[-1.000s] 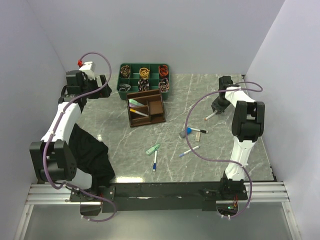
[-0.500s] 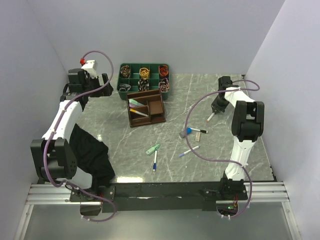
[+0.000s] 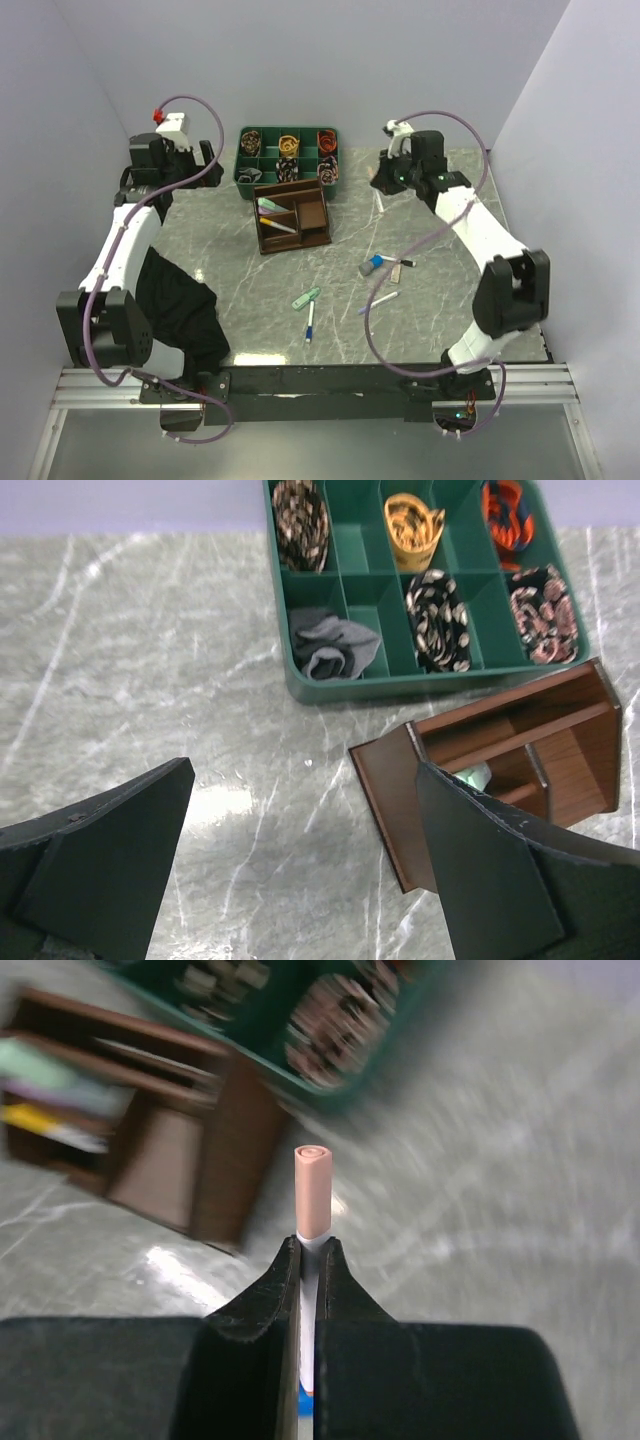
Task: Sort the stationery into containers
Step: Pick up the pen from the center of the board, then place the pen in the storage box.
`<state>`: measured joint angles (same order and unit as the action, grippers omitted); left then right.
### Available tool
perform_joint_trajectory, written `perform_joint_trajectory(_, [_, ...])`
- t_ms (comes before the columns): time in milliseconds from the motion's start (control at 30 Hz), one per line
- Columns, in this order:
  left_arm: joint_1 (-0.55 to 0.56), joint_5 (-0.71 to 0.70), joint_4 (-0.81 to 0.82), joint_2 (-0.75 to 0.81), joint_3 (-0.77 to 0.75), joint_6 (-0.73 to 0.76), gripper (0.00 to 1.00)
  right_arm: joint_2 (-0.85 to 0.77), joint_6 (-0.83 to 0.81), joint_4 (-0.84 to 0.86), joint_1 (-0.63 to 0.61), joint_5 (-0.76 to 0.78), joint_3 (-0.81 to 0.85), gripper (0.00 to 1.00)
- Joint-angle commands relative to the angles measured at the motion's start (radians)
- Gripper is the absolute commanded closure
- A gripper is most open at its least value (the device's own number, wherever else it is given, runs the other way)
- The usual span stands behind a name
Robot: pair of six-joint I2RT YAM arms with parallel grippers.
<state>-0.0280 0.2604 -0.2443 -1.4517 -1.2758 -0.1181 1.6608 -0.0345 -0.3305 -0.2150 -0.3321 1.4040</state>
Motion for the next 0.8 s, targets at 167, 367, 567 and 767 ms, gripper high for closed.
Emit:
perform_joint_trajectory(167, [-0.013,-0.020,0.050,0.128,0.044,0.051,0.00,-0.156,-0.358,0.543,-0.159,-0.329,-0.247,1.00])
perform_joint_trajectory(367, [-0.053,-0.024,0.039,0.177,0.090,0.064,0.00,-0.098,-0.400,0.769,-0.244,-0.421,-0.281,1.00])
perform_joint_trajectory(567, [-0.093,-0.015,0.019,0.226,0.131,0.061,0.01,-0.029,-0.413,0.840,-0.328,-0.502,-0.246,1.00])
perform_joint_trajectory(767, [-0.122,-0.003,0.014,0.257,0.159,0.051,0.00,0.046,-0.472,0.851,-0.382,-0.550,-0.232,1.00])
